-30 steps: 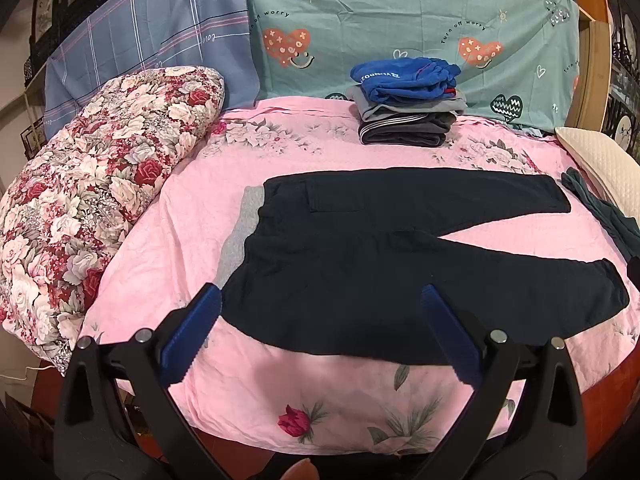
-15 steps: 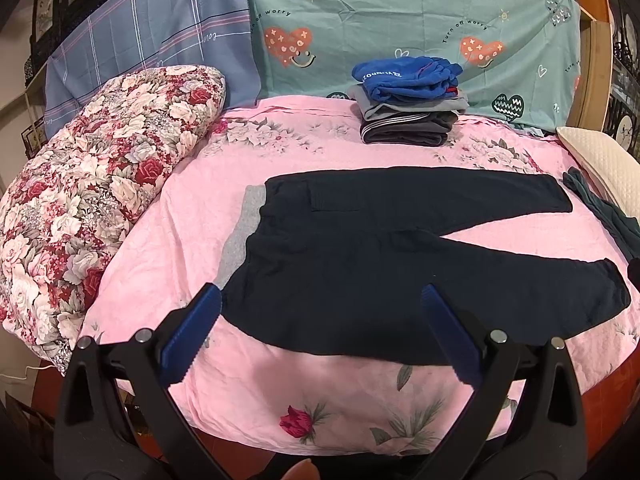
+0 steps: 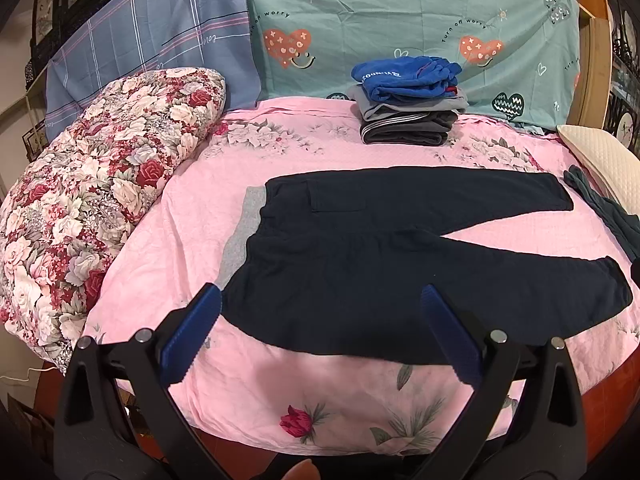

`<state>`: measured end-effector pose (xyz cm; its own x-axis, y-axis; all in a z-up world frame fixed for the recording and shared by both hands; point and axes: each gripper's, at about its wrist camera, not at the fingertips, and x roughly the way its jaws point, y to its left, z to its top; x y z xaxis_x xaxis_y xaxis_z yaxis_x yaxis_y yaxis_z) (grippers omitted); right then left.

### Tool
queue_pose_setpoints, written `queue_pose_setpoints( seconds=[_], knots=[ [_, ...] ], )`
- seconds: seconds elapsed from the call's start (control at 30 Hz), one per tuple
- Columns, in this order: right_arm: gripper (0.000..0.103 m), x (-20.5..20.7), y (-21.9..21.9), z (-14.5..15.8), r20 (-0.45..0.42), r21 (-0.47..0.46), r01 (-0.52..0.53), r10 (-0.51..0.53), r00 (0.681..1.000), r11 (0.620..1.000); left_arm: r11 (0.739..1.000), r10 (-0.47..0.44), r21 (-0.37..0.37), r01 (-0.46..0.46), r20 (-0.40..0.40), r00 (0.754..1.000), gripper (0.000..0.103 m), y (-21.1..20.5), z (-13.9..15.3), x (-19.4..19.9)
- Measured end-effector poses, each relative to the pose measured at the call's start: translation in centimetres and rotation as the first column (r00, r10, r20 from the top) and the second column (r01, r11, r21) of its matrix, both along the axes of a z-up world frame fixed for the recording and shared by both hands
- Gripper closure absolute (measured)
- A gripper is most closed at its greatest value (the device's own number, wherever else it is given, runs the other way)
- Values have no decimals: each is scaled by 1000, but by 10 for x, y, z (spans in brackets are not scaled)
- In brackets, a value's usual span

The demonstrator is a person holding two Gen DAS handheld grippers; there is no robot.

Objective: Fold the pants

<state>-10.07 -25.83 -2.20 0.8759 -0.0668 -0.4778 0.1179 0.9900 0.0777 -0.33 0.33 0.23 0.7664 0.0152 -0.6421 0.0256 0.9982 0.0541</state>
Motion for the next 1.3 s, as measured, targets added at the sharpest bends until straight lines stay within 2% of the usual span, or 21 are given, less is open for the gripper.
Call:
queue_pose_setpoints(
  seconds=[1.3],
  knots=[
    [1,-6,2,1,25,-28,3,-2,1000,1000,1000,1,12,-1,9,1000,2,-1,4,1]
  ],
)
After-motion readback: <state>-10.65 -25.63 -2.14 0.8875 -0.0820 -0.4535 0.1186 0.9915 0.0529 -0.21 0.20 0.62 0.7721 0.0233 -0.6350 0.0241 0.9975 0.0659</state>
